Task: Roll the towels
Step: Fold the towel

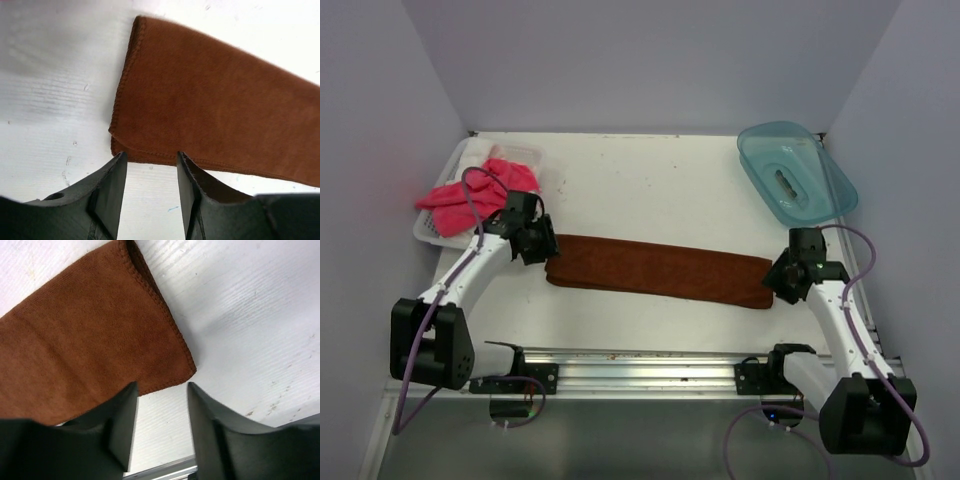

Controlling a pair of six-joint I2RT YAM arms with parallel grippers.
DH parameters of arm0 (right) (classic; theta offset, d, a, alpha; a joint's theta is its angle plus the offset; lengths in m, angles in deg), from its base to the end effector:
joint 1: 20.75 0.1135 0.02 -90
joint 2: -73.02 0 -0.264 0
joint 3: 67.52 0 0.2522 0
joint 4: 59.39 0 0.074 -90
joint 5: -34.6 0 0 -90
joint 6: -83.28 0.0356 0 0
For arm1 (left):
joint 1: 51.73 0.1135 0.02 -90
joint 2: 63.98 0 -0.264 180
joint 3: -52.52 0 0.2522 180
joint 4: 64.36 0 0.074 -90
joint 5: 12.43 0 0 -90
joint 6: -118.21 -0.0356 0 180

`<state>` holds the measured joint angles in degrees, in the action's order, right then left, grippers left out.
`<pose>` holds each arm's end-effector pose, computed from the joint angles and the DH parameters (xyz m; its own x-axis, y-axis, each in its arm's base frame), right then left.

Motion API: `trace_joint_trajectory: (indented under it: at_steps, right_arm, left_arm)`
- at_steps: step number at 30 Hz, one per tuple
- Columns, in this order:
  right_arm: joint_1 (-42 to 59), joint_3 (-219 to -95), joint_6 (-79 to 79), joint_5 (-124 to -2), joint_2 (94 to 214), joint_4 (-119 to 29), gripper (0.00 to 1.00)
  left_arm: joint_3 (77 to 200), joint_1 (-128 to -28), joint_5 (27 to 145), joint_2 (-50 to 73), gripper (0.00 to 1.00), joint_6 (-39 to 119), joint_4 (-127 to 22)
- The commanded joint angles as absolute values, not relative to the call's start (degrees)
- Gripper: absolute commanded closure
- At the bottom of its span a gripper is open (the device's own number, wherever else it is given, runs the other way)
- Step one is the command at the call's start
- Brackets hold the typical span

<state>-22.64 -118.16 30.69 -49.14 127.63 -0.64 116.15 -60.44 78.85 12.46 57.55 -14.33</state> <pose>0.1686 -0.0094 0.2140 -0.6553 0.6258 -0.4229 0.6054 0.7700 0.2015 0.2510 -0.0393 0.2167 -0.8458 -0.3660 -0.3882 -0.2902 0.9261 -0.2410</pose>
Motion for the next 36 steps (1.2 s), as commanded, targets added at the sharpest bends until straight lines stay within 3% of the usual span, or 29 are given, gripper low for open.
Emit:
trace_joint_trajectory:
  at_steps: [1, 2, 5, 10, 20, 24, 29, 36]
  right_arm:
    - [-22.8, -121.7, 29.1, -48.4, 129.5, -2.4, 0.58]
    - [-22.7, -121.9, 28.8, -48.7, 130.5, -3.3, 0.69]
    - [-22.7, -123.5, 26.9, -50.4, 135.9, -6.3, 0.80]
    - [-22.8, -125.5, 25.1, -48.9, 146.0, -9.0, 0.85]
    - [-22.7, -123.3, 23.7, -50.1, 155.3, -11.0, 0.69]
    - [-22.7, -123.8, 23.1, -48.6, 151.4, -8.7, 0.67]
    - [-22.9, -126.3, 22.2, -44.0, 146.4, -7.5, 0.51]
    - [-23.5, -128.2, 22.1, -44.3, 153.8, -8.0, 0.49]
  left_arm:
    - [119.4, -61.1, 79.8, 9.3, 0.53, 57.2, -16.6]
    - [119.4, -61.7, 80.2, 9.6, 0.58, 57.4, -17.1]
    - [118.8, -65.0, 83.1, 11.0, 0.65, 59.4, -19.1]
    - [113.2, -69.8, 86.0, 14.4, 0.66, 62.8, -25.5]
    - [113.1, -69.8, 79.4, 21.4, 0.67, 62.3, -24.2]
    - [113.1, -69.5, 78.2, 21.7, 0.67, 61.8, -23.4]
    - [113.0, -68.6, 77.8, 21.4, 0.67, 61.3, -23.2]
    - [112.6, -68.4, 77.8, 21.3, 0.68, 60.8, -23.4]
